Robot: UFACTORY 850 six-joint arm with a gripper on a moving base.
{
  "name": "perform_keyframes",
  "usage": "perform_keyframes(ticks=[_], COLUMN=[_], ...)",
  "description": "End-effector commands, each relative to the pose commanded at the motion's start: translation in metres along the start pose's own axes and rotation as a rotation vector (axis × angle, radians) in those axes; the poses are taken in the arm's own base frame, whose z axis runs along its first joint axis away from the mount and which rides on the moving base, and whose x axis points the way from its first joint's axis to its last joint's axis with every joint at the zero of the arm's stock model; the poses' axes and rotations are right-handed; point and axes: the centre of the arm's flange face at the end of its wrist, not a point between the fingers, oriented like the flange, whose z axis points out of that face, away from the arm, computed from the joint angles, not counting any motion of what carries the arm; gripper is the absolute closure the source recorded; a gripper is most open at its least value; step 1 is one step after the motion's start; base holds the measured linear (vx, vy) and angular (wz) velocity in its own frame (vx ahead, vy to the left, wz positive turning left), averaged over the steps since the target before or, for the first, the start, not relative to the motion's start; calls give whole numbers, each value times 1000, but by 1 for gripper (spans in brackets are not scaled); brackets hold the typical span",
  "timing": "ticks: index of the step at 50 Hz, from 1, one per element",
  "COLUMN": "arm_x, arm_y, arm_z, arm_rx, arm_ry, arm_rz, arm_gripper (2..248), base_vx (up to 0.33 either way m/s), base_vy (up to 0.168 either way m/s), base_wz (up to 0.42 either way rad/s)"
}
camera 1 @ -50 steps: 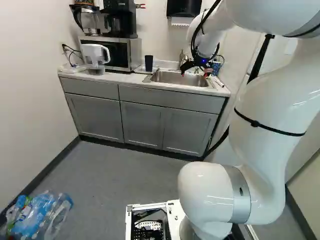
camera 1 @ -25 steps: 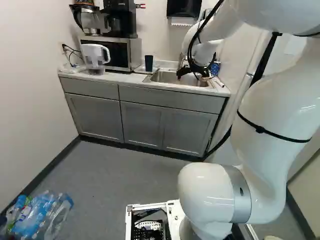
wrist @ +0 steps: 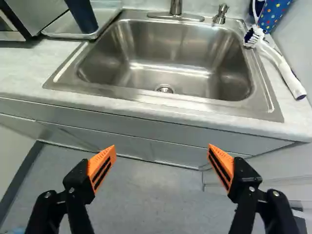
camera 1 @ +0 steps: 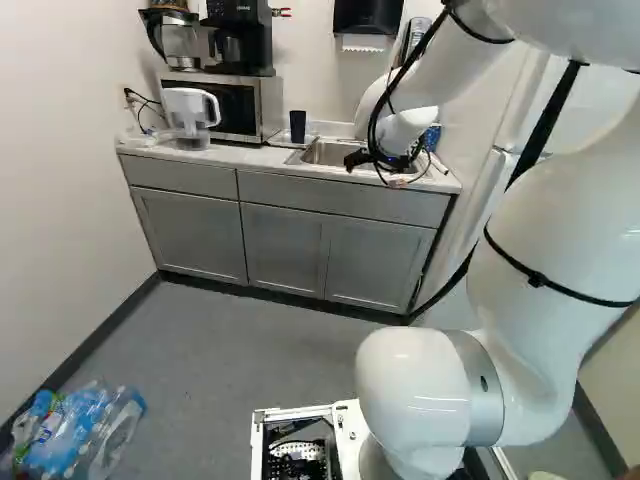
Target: Rinse the cup and place it in the tray
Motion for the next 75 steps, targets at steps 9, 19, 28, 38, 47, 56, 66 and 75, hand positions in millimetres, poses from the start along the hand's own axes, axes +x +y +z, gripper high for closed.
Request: perform_keyframes(ticks=[9, 19, 28, 38, 47, 56, 66, 75], arm_x=[-32, -67, -97, -127, -152, -174, -195, -211], arm_y=[-10, -20, -26, -33, -37, -40, -42, -44], arm_z=[-3, -8, -14, -21, -28, -35, -42, -48], arm_rx=[15, 32, 47, 61, 73, 84, 95, 103], arm_ry=[47, 98, 140, 182, 216, 246, 274, 296], arm_rz=[-8, -16, -21, -27, -30, -33, -36, -38], arm_gripper=[3, 3, 3, 3, 3, 3, 3, 3], base_vx=[0, 0, 0, 0, 0, 0, 0, 0], base_vy=[0, 0, 0, 0, 0, 0, 0, 0], base_wz=[0, 0, 0, 0, 0, 0, 0, 0])
